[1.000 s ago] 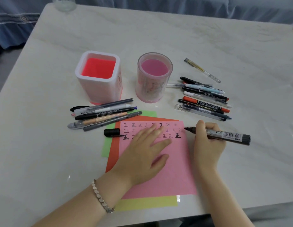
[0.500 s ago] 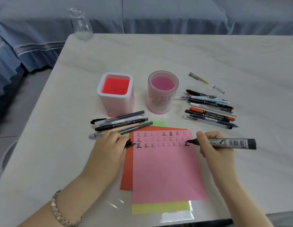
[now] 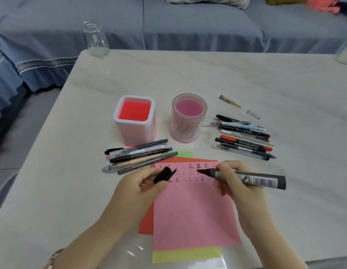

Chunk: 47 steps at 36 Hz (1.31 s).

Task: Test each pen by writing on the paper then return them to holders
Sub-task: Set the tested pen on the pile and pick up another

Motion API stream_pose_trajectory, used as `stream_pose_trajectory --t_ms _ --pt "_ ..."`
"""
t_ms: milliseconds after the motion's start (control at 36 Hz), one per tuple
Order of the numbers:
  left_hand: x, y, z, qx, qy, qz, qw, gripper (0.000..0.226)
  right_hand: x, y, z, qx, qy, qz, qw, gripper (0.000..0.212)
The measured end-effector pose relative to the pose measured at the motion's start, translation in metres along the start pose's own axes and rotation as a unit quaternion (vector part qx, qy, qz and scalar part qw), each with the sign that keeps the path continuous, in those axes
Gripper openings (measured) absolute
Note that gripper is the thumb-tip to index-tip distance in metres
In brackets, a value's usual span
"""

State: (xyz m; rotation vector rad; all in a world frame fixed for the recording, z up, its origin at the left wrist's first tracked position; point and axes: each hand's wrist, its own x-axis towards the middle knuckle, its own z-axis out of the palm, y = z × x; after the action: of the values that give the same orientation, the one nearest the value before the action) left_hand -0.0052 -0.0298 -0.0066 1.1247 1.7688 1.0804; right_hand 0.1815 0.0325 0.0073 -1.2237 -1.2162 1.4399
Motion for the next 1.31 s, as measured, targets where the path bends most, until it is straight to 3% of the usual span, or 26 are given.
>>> stream_pose_trajectory --t_ms 111,222,389,556,750,944,1111,1306 --pt "-0.006 0.014 0.006 -0.084 -0.025 0.007 0.996 0.026 -0.004 -0.013 0.006 0.094 -0.022 0.039 0.995 0.030" --pt "-0.009 0.015 0.009 -0.112 -0.041 0.012 0.993 0.019 -0.006 -0.020 0.008 0.095 -0.007 0.033 0.995 0.039" --pt "-0.011 0.021 0.009 -0.085 -0.066 0.028 0.994 0.013 -0.006 -0.020 0.007 0.089 0.002 0.039 0.995 0.037" --pt "-0.011 0.022 0.009 -0.019 -0.092 0.068 0.993 0.032 -0.007 -0.018 0.005 0.073 -0.012 0.038 0.997 0.028" --pt "-0.010 0.024 0.011 0.014 -0.100 0.095 0.990 0.032 -0.007 -0.018 0.000 0.083 -0.008 0.026 0.996 0.032" --pt "-0.013 0.031 0.017 0.013 -0.131 0.122 0.984 0.022 -0.009 -0.014 0.006 0.056 -0.029 0.013 0.998 0.019" --pt "-0.010 0.035 0.022 0.036 -0.136 0.142 0.980 0.008 -0.010 -0.008 0.011 0.108 -0.002 0.020 0.994 0.019" --pt "-0.009 0.037 0.025 0.028 -0.157 0.150 0.976 0.016 -0.008 -0.009 0.004 0.152 0.002 0.016 0.988 0.023"
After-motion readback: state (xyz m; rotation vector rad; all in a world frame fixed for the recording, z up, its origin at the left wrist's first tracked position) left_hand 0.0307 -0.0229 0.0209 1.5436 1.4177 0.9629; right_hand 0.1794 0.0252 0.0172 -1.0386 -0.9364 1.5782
